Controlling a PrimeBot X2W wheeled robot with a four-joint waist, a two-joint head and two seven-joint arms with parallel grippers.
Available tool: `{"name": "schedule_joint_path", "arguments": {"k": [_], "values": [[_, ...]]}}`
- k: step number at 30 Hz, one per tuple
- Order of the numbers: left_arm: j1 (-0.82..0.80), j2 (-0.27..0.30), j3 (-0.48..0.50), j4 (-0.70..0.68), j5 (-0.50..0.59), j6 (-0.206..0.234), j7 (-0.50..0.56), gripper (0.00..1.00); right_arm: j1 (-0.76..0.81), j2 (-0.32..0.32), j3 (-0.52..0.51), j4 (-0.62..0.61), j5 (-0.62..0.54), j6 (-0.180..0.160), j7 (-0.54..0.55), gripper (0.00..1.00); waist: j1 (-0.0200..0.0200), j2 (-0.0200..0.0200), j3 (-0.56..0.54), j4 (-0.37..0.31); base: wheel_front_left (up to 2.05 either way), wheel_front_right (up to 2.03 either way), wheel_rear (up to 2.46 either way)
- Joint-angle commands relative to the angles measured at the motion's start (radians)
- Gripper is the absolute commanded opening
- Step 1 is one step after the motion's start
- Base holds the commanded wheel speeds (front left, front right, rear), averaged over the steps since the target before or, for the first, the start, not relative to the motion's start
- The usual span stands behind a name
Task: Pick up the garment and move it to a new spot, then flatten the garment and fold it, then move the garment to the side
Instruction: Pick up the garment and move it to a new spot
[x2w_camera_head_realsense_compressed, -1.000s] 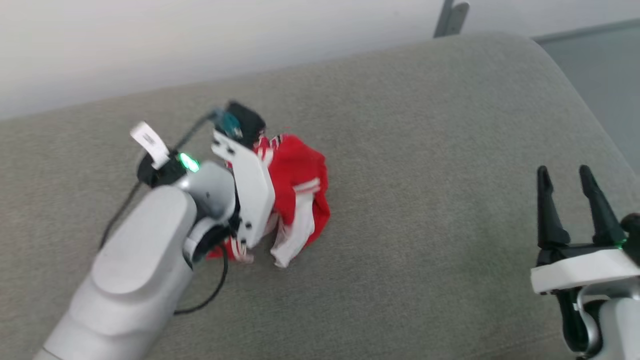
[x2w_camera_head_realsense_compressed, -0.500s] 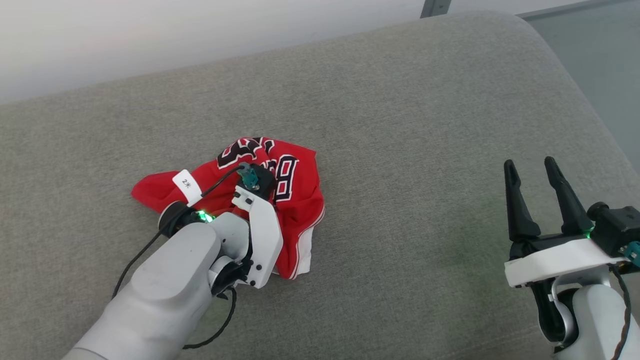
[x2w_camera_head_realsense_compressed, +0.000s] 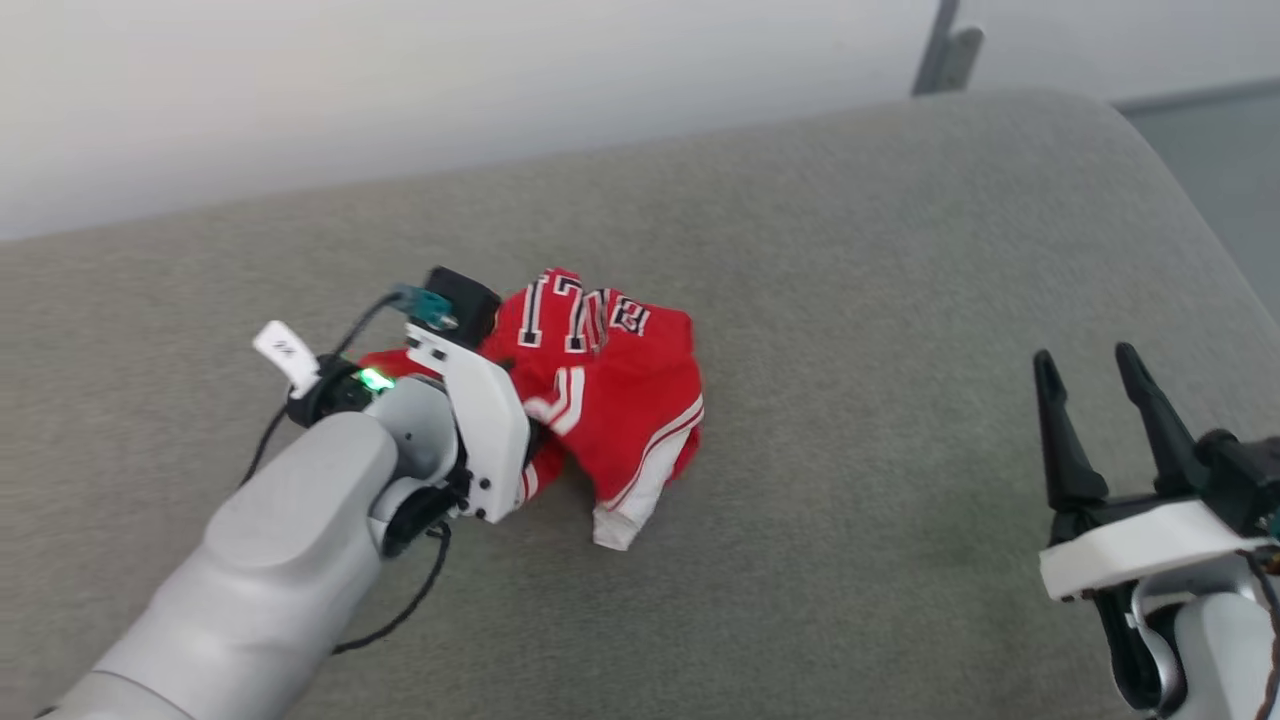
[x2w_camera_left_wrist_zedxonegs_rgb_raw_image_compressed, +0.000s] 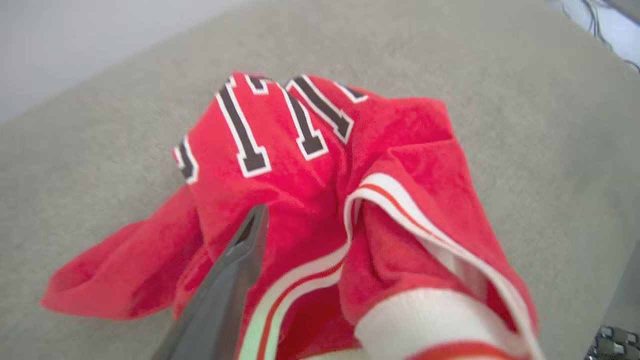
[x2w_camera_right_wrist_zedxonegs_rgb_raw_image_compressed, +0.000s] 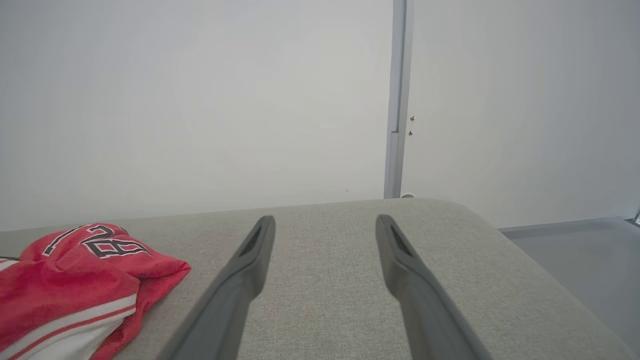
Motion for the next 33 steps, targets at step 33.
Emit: {"name": "schedule_joint_path", "arguments": {"k": [33], "values": [[0.472,0.343,0.345,-0.439,-0.065,0.234,-0.542,1.0,0.138,0.033,-0.106,-0.062,-0.064,0.0,0.029,1.0,0.0,0.0,-0.158,0.182,0.0,0.0,0.0]]}}
